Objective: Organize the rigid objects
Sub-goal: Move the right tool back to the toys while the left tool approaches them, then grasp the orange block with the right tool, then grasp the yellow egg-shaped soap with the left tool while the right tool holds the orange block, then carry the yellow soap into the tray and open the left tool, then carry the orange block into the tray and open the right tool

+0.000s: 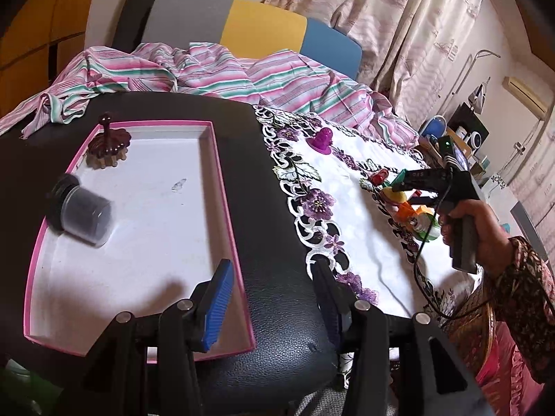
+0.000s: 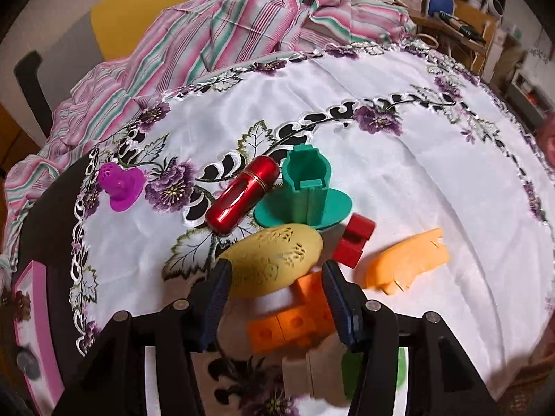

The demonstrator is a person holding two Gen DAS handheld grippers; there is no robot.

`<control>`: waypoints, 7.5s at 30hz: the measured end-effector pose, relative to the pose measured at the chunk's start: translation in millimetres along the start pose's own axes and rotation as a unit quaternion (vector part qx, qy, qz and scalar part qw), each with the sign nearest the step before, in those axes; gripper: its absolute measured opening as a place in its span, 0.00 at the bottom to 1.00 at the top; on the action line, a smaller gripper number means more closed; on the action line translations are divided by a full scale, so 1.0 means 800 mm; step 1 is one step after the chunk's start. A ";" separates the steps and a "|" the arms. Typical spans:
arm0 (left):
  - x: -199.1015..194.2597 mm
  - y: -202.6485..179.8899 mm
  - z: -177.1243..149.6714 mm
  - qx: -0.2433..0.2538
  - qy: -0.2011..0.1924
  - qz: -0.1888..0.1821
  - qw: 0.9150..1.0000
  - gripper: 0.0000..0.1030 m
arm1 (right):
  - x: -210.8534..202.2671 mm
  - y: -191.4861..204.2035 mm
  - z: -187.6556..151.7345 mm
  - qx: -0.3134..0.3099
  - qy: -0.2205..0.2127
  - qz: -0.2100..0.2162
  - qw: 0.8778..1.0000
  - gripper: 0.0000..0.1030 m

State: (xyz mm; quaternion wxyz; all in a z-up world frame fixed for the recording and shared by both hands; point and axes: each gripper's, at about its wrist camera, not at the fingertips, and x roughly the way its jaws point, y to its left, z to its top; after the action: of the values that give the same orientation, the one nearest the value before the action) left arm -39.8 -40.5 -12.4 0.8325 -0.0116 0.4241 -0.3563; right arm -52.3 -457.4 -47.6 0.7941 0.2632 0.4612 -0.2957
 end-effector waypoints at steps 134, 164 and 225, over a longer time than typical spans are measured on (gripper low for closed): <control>0.153 -0.101 0.044 0.083 0.030 0.012 0.996 0.42 | 0.015 0.040 -0.007 -0.005 0.066 0.097 0.993 0.19; 0.064 0.041 0.088 -0.025 -0.038 0.076 0.996 0.42 | 0.004 0.104 -0.027 -0.065 0.027 0.146 0.987 0.19; 0.023 0.098 0.022 -0.067 -0.017 0.084 0.994 0.51 | -0.047 0.270 -0.053 -0.155 0.039 0.239 0.958 0.19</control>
State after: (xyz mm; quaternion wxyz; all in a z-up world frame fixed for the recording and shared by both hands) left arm 25.9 2.0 -39.1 0.8638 -0.0373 0.4323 -0.2560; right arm 62.2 -271.3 -1.3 0.8543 0.2503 0.4554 -0.0116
